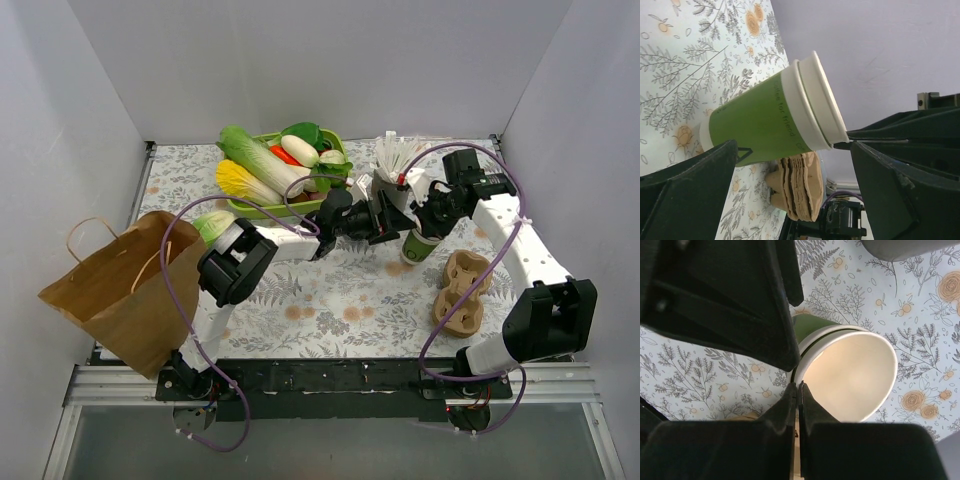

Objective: Pack the takeout coffee

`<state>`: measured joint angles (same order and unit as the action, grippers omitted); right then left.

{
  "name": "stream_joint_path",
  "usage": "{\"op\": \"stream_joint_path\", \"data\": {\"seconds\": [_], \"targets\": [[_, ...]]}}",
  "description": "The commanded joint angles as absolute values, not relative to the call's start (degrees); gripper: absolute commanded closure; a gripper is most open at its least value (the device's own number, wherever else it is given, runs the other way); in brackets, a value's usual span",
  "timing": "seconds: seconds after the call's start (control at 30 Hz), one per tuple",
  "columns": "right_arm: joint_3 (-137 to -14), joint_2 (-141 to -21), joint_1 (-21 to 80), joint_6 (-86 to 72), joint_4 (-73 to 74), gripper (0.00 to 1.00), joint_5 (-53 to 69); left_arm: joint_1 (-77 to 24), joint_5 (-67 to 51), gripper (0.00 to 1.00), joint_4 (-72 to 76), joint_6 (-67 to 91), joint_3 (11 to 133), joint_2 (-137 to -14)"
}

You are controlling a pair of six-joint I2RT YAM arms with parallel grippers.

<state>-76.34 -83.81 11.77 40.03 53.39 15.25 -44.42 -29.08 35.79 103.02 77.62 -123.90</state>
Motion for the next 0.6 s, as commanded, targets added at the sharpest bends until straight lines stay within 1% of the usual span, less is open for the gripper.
{"op": "stream_joint_path", "data": {"seconds": [0.0,0.3,0.43,0.57], "targets": [[-77.08,-83.05,12.48,38.76,51.59,0.99,17.31,-44.30,-27.34,0.02,34.02,102.83,78.14,-123.40],[-78.13,-82.27,13.62,38.15,51.77,0.99,17.14,-44.47,-24.35,0.02,29.62,102.75,78.92,-124.89],[-77.17,-80.60,13.62,37.70,48.87,0.99,13.90,-44.65,-23.82,0.02,28.22,102.13,80.07,-126.21],[-76.38,-79.98,13.62,37.71,48.43,0.99,13.53,-44.82,-23.73,0.02,27.77,101.78,80.16,-126.30]]}}
